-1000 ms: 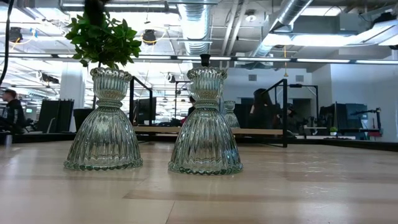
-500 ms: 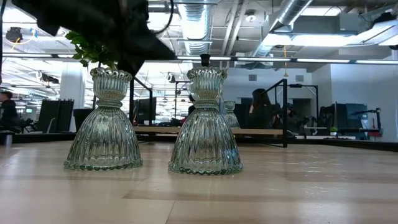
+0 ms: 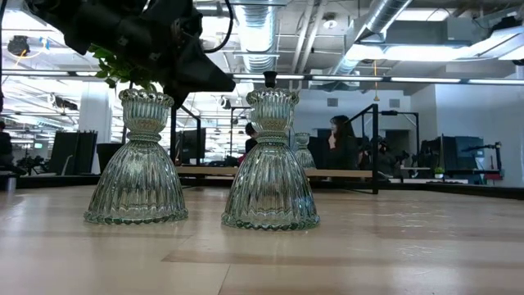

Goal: Pick & Place candle stick holders
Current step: Put the pink candle holder on the shelf

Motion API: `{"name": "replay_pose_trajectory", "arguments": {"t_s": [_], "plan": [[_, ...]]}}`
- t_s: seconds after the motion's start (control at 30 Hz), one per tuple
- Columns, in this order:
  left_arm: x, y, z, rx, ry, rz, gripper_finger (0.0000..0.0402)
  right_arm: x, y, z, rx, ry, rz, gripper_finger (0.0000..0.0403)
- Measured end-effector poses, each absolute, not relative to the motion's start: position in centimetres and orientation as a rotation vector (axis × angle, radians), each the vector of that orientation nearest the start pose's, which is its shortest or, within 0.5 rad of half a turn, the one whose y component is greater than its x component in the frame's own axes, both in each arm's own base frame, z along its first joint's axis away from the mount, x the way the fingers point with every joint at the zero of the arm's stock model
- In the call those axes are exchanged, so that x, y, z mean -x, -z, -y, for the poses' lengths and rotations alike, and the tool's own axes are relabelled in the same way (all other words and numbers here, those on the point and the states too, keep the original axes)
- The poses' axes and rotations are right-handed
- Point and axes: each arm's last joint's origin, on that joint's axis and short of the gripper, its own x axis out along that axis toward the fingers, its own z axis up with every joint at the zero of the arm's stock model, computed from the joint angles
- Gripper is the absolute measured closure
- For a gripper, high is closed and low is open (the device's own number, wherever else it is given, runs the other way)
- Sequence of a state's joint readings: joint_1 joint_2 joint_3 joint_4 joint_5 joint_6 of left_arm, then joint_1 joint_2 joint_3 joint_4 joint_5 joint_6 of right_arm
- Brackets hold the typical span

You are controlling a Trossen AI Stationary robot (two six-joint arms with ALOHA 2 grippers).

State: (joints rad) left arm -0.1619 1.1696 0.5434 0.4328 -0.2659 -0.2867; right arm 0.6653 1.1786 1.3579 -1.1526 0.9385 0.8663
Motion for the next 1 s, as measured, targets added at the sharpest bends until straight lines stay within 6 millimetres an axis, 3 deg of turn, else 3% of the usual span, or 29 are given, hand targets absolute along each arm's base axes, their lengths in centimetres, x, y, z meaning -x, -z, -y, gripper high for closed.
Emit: {"name": "replay_pose_trajectory", "arguments": {"t_s": [0.33, 0.67, 0.83, 1.0], "plan": [[-24.8, -22.8, 2.8, 0.151, -0.134, -0.204, 0.0397, -16.2, -38.1, -11.2, -0.094, 0.508, -0.436, 0.0403], [-28.3, -23.2, 4.2, -0.102, -0.269, -0.291, 0.0398, -15.7, -37.8, -10.8, -0.124, 0.555, -0.444, 0.0403], [-27.3, -22.2, 5.4, -0.209, -0.455, -0.487, 0.0399, -15.6, -37.7, -10.7, -0.126, 0.564, -0.448, 0.0403], [-26.7, -23.5, 7.1, -0.139, -0.416, -0.4, 0.0399, -15.5, -37.6, -10.5, -0.104, 0.572, -0.46, 0.0403]]}}
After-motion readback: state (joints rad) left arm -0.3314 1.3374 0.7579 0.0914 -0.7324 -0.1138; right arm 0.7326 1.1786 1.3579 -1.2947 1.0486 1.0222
